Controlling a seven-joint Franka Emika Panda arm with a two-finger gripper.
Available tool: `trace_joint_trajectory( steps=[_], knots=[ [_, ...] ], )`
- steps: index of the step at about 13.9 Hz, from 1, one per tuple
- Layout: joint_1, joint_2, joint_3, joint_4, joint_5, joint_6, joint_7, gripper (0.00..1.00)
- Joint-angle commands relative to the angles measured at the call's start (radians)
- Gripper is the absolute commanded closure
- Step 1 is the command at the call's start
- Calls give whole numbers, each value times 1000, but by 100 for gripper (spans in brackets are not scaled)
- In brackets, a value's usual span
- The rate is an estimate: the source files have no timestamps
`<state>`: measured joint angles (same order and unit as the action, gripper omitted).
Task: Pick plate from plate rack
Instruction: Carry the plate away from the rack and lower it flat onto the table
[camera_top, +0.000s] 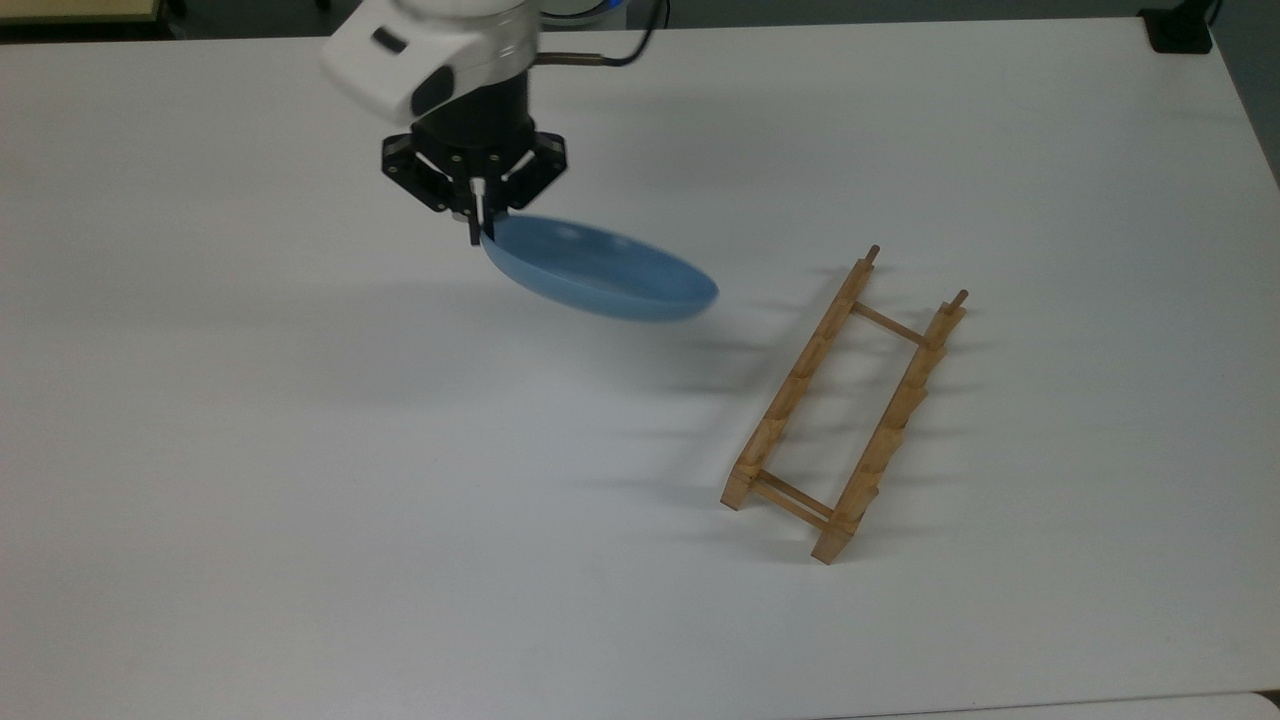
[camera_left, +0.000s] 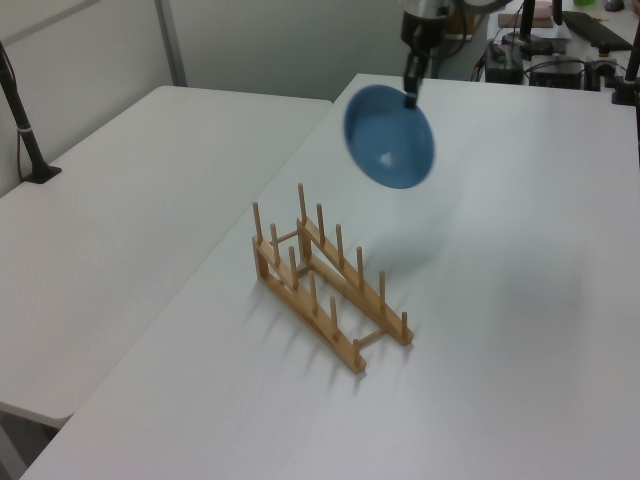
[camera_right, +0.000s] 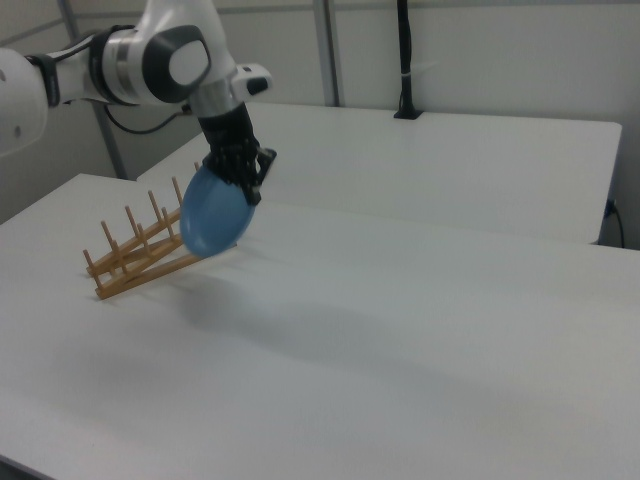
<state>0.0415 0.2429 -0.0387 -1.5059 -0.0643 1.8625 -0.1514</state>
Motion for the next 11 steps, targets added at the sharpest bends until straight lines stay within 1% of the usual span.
trace_joint_trajectory(
  steps=[1, 3, 6, 8, 9, 11],
  knots=[
    [-34, 4, 3, -43, 46, -150, -238, 100],
    [-35, 35, 3, -62, 46, -233, -353, 100],
    [-35, 108, 3, -62, 37, -328, -463, 100],
    [-32, 169, 5, -65, 14, -350, -487, 100],
    [-32, 206, 5, -63, -24, -364, -490, 100],
    [-32, 239, 5, -65, -46, -364, -490, 100]
  ],
)
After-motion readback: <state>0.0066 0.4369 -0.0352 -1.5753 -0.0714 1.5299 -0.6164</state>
